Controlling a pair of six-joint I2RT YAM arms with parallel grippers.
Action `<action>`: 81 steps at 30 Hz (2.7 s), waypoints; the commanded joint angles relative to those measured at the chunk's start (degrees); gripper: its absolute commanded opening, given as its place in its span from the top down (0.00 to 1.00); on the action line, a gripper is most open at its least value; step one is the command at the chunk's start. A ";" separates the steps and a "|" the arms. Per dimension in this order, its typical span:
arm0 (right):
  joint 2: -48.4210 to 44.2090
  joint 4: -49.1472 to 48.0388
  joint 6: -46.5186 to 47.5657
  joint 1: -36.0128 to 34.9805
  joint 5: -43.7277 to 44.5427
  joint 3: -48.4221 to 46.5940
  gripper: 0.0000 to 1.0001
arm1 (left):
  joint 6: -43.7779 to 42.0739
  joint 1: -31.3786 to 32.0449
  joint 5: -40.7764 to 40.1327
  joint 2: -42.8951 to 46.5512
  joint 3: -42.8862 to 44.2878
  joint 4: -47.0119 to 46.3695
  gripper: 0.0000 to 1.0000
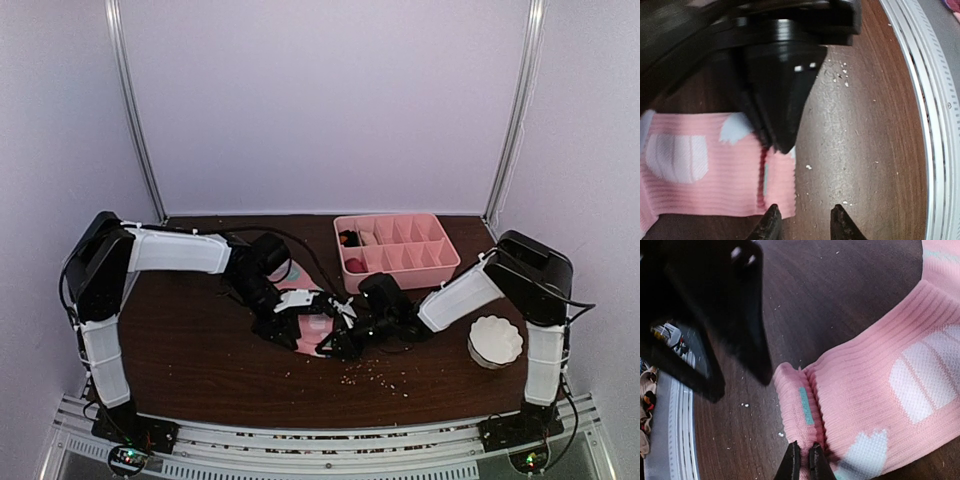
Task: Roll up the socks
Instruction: Roll the sock at the center of the board.
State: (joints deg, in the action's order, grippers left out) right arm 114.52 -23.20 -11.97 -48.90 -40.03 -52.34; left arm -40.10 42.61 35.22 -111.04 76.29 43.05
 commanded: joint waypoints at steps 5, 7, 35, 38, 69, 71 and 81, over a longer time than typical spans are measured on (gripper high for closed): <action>7.14 19.62 -8.62 3.46 -2.65 -2.77 1.00 | -3.55 3.42 -7.65 -0.67 -2.76 -6.97 0.66; 7.85 21.37 -10.43 3.84 -3.99 -3.70 1.00 | -3.18 3.91 -9.73 -0.52 -3.41 -9.16 0.66; -0.79 11.40 -13.15 5.39 -4.17 1.94 0.46 | 0.50 -0.08 4.13 -14.10 7.34 9.07 1.00; -4.34 8.62 -10.89 5.45 -0.32 5.44 0.03 | 0.01 -1.29 8.55 -15.50 8.85 13.06 1.00; -21.05 -1.09 25.68 -16.17 35.18 15.94 0.34 | 6.59 -5.18 4.34 -27.10 22.41 22.97 1.00; -18.02 0.10 28.21 -16.17 35.14 12.66 0.41 | 8.05 -4.72 1.46 -27.40 22.60 22.58 1.00; -7.08 5.08 34.14 -15.34 32.70 0.43 0.56 | 8.98 -3.68 -0.37 -28.80 23.22 23.51 1.00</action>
State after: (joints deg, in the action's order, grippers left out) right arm 104.84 -20.64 19.44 -64.84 -5.56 -49.32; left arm -31.62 38.81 45.89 -136.07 99.98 71.68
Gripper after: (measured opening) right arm 0.470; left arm 0.008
